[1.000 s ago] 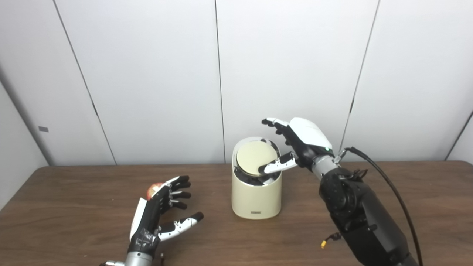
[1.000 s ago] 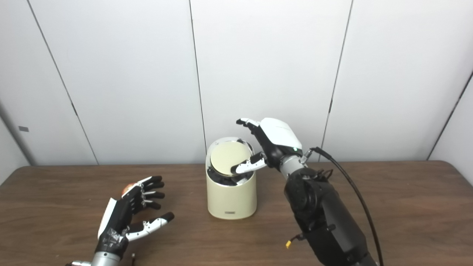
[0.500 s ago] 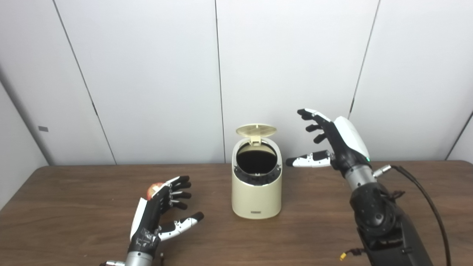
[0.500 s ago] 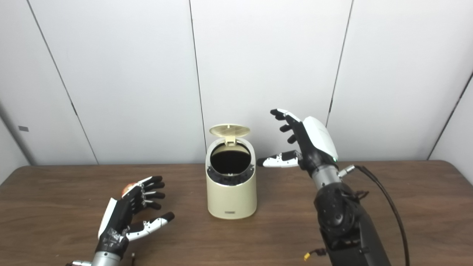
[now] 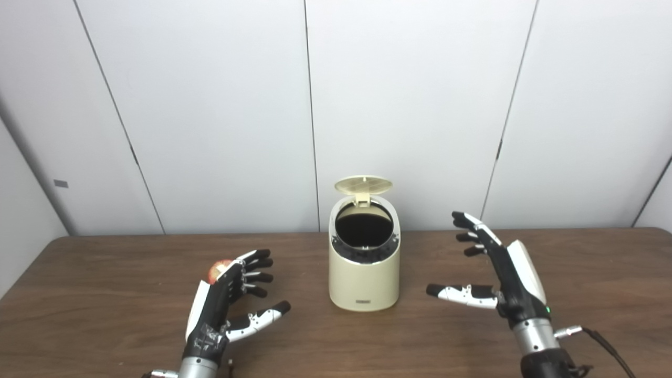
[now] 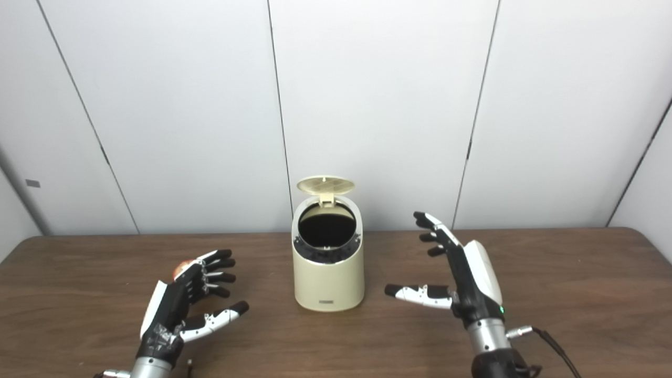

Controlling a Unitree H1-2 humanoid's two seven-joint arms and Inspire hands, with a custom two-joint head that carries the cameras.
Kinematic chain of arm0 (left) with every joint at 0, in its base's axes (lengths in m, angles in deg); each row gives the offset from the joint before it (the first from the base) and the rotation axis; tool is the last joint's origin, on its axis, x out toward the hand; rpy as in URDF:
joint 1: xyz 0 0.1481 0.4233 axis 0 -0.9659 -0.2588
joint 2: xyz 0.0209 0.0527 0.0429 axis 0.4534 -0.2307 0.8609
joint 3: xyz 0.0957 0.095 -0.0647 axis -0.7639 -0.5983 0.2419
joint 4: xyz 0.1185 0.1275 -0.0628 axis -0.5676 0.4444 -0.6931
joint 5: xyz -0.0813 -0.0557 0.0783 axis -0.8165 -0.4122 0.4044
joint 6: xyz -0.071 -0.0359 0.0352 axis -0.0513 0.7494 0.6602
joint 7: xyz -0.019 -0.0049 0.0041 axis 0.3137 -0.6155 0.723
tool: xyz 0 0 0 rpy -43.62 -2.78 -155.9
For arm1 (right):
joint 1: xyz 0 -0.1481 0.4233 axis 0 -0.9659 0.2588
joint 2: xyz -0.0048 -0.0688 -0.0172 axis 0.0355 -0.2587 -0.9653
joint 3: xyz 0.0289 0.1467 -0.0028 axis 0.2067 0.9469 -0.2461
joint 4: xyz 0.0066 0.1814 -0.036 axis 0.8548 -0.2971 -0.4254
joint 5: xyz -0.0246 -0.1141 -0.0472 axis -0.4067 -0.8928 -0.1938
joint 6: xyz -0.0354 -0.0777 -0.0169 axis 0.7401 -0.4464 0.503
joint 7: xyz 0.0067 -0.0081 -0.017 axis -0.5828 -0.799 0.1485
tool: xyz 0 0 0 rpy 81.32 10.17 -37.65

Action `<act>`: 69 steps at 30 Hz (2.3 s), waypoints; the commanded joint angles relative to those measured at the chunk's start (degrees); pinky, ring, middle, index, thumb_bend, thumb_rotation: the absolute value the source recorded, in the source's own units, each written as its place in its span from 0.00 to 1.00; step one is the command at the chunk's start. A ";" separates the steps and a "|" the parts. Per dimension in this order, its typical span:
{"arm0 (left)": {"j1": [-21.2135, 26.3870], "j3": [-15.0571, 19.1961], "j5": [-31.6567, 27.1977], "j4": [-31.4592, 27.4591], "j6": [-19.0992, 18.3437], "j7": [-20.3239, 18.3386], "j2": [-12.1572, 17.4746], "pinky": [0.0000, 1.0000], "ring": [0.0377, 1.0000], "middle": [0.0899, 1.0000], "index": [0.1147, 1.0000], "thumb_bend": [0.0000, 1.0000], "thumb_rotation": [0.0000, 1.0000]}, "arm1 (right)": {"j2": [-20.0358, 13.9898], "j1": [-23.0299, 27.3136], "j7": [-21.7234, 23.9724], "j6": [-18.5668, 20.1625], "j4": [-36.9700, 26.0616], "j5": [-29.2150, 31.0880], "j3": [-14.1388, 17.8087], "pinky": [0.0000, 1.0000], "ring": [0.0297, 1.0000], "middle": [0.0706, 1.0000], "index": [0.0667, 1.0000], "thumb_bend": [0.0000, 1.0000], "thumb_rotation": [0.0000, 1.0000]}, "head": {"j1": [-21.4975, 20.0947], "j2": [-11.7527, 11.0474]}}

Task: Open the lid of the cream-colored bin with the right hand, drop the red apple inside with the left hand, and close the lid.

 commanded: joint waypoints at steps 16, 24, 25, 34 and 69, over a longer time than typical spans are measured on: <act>0.55 3.36 6.55 -8.45 2.10 4.42 2.36 0.58 0.68 0.75 0.78 0.68 0.00 | 1.10 -1.40 -2.02 -5.34 -0.31 2.56 1.30 0.63 0.75 0.84 0.85 0.81 0.19 | 10.62 -1.34; 3.19 5.58 13.22 -9.26 -0.68 8.38 3.40 0.56 0.66 0.71 0.74 0.74 0.02 | -0.45 -1.71 -0.78 -4.79 -0.62 4.78 2.38 0.67 0.77 0.85 0.86 0.79 0.05 | 14.93 -2.00; 3.81 5.96 14.06 -9.03 -1.66 8.84 3.63 0.56 0.66 0.71 0.74 0.75 0.04 | -0.47 -1.73 -0.54 -4.39 -0.96 4.87 2.42 0.68 0.77 0.85 0.85 0.78 0.05 | 15.09 -2.04; 8.41 6.48 20.01 -2.66 -7.02 11.46 7.25 0.60 0.72 0.73 0.75 0.83 0.11 | -0.01 -2.11 1.15 -1.06 -4.26 4.54 2.38 0.66 0.75 0.84 0.85 0.79 0.05 | 15.53 -2.19; 13.31 -6.33 28.88 16.49 -15.60 14.27 11.63 0.62 0.72 0.74 0.76 0.85 0.19 | 1.33 -3.46 3.15 4.75 -11.45 2.64 1.13 0.61 0.72 0.81 0.82 0.79 0.00 | 14.40 -0.96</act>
